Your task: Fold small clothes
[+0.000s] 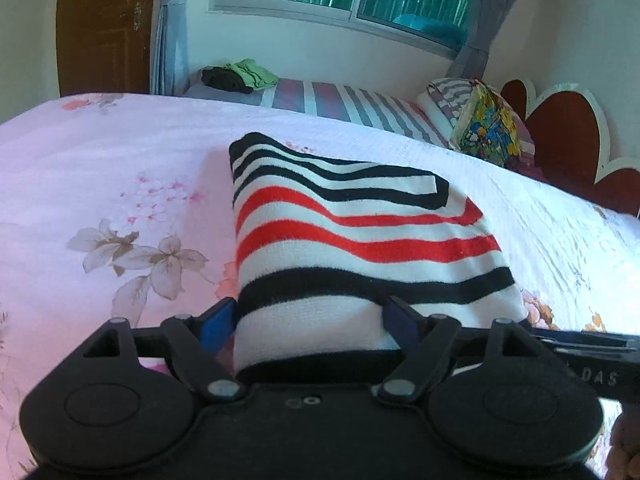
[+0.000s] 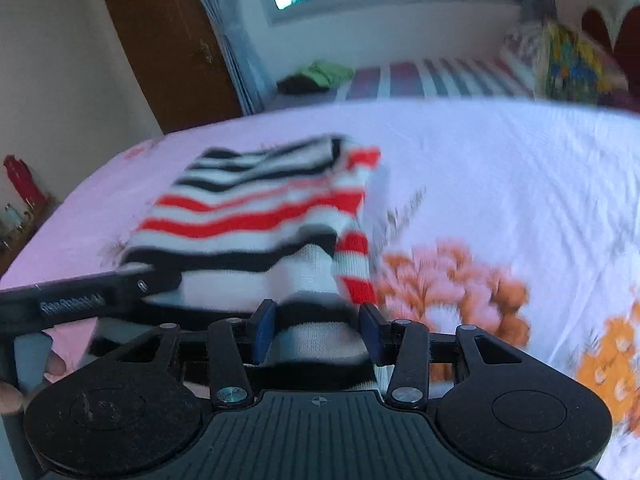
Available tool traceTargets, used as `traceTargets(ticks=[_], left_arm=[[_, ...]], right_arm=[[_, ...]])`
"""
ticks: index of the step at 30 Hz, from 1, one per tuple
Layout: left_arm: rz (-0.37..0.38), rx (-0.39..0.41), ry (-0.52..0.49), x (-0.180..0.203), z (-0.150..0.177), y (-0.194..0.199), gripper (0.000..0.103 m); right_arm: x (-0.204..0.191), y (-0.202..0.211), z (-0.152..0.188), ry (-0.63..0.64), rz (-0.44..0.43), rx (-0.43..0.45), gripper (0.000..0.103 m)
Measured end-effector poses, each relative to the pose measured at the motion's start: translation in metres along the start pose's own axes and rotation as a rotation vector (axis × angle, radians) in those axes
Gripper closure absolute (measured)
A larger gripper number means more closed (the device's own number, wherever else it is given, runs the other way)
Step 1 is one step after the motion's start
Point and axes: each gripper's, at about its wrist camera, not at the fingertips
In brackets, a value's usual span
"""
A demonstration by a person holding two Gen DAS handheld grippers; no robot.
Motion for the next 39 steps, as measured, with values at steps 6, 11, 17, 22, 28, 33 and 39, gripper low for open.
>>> traceTargets(ticks=[6,11,17,22,28,33,39], left_arm=[[-0.022,-0.022,-0.004,0.002,-0.006,0.003,0.018],[-0.063,-0.051,-0.014,0.008,-0.005,0.007,0.004],[-0.186,-0.068,-0.043,0.025,0.001,0.02,0.001],[-0.255,-0.064,-0.056,0.037,0.012,0.035,0.001],[-0.2,0.022,-0.029,0.051,0.027,0.096,0.007],[-0.194,0.133,-0.057,0.069,0.044,0.173,0.006],[-0.209,0.173,-0.098,0.094,0.077,0.253,0.005]], right_arm=[[-0.008,0.016,-0.007,-0.065,-0.001,0.006,0.058],[-0.007,0.036,-0.006,-0.065,0.013,-0.036,0.05],[-0.009,0.049,-0.001,-0.054,0.006,-0.075,0.024],[-0.005,0.059,0.008,-0.072,-0.018,-0.106,0.023],[-0.008,0.103,0.027,-0.056,-0.063,-0.104,0.021],[-0.019,0.159,0.048,-0.018,-0.091,-0.057,0.016],[-0.046,0.25,0.068,0.087,-0.019,0.059,0.011]])
Point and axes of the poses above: each gripper's, at about its wrist camera, not at the fingertips, and y roughly against the way its jaws point, x to its right, z to its underside, and after that the axes turned 15 degrees about y, right-handed
